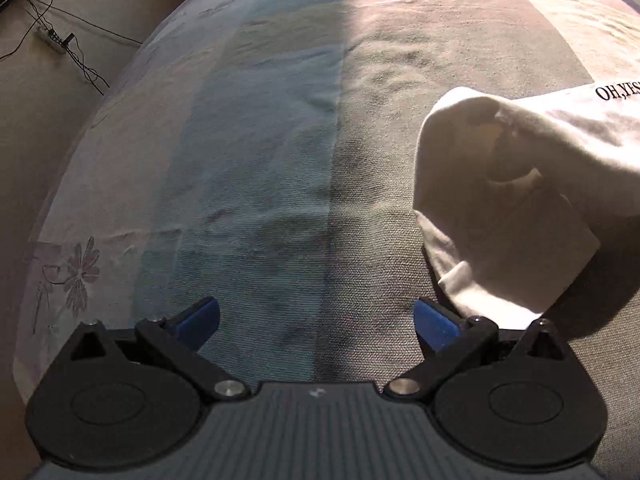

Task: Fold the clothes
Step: 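Fold the grasped sleeve with the left tool across the shirt body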

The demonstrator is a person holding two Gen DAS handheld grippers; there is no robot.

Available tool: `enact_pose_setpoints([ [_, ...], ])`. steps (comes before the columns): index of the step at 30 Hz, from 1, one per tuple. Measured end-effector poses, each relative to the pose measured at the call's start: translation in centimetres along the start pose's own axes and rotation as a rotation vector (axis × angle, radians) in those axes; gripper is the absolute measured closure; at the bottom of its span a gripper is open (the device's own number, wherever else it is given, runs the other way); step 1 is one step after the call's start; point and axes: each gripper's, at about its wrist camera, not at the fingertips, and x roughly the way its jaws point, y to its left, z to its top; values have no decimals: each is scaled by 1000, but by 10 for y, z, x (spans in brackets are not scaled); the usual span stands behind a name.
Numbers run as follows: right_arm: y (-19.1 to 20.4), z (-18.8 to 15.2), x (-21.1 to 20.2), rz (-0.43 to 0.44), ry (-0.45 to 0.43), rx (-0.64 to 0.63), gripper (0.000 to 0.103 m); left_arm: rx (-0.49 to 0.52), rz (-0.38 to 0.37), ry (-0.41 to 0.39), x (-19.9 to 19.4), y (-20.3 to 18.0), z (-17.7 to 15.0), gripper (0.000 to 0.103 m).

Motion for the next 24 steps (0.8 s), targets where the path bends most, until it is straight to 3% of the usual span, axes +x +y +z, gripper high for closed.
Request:
enact_pose_setpoints([
  [2, -4, -2, 1, -8, 2, 11, 0, 14, 73, 21, 2, 15, -5, 1],
  [3, -6, -3, 1, -12, 3, 17, 0, -9, 57, 14, -2, 23, -5, 1],
  [8, -2, -3, 5, 1, 3, 21, 0, -39, -106, -87, -33, 0, 9, 1],
  [13, 10, 3, 7, 26, -2, 2, 0, -16, -239, -165, -50, -57, 35, 1],
  [18, 10, 7, 8, 27, 0, -3, 0, 22, -183, -135, -34, -92, 47, 0],
  [24, 0, 5, 5, 11, 2, 7, 0, 20, -16, -57, -25, -52, 23, 0],
])
